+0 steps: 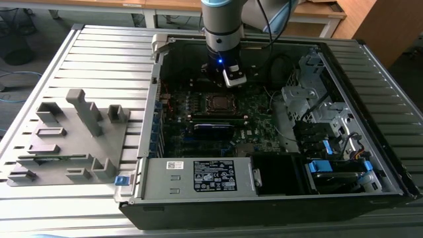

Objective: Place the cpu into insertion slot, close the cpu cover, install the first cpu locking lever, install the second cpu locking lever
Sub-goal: 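Install the first cpu locking lever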

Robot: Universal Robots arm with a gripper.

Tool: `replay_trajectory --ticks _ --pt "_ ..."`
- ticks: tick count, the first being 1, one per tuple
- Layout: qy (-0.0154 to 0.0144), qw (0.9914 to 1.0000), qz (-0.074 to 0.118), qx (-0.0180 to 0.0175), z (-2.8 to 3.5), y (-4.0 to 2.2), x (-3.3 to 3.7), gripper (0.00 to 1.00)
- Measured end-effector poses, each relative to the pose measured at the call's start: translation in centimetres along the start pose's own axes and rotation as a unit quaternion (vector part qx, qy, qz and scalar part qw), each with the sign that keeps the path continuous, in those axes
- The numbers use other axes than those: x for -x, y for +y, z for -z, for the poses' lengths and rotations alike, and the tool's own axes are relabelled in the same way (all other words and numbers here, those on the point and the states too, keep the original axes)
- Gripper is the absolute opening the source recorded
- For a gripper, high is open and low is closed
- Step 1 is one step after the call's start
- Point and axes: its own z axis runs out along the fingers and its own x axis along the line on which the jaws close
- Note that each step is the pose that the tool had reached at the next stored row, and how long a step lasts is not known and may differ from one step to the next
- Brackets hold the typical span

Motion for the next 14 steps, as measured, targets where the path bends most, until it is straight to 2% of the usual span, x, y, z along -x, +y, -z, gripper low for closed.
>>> replay_trajectory --ticks 14 --pt "-0.0002 1.00000 -0.001 0.0000 0.12 0.16 -0.02 0.11"
